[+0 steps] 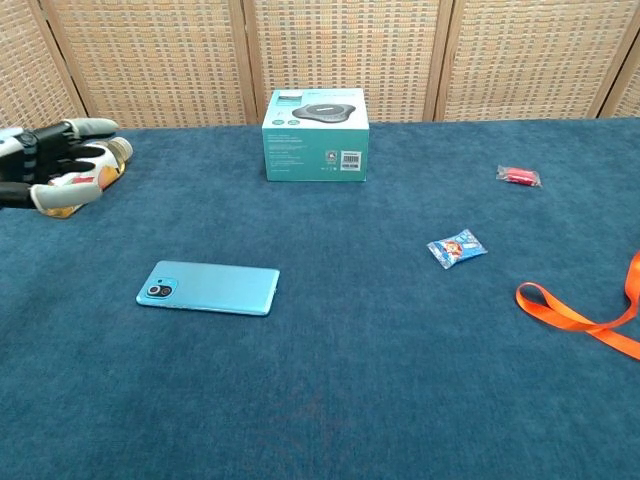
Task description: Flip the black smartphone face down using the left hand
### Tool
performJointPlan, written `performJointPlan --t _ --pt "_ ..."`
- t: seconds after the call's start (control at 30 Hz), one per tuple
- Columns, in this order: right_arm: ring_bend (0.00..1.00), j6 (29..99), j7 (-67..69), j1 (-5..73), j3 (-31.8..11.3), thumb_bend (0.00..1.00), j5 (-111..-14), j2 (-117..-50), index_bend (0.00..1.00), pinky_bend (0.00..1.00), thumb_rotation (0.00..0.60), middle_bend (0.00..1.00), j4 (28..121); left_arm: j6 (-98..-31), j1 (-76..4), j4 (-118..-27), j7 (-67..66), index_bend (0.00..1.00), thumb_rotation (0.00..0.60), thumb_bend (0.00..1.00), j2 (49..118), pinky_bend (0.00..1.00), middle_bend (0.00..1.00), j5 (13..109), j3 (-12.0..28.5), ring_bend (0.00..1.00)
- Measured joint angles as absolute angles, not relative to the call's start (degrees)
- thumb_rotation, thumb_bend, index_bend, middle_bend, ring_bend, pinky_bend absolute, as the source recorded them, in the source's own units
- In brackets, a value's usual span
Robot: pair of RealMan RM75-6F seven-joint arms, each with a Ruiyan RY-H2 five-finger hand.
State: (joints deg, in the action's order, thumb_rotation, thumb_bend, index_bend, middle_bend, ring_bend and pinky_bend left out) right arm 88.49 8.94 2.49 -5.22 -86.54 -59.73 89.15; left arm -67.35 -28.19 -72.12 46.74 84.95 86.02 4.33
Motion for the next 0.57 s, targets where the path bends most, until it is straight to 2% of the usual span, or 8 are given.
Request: performJointPlan --t 0.17,0.23,0.57 --pt "0.0 89.0 9.0 2.3 -5.1 0.0 -87.0 -59.5 0.0 0.0 0.6 0.0 89.5 -70.2 -26.1 -76.3 36.4 0.0 0.578 0.0 78.5 0.0 0.0 86.8 3.3 0.0" --pt "0.0 89.1 8.9 2.2 -5.0 0.0 -87.2 -59.5 0.0 0.0 0.6 0.0 89.6 -71.8 -24.7 -79.3 29.6 0.0 0.599 0.0 75.5 0.0 0.0 86.5 2.9 0.0" --pt "0.0 89.7 9.1 2.1 -4.8 0.0 -88.0 -59.4 0.0 0.0 0.6 0.0 89.8 -83.0 -14.2 -98.1 -3.5 0.0 0.6 0.0 63.6 0.0 0.0 82.8 0.1 0.0"
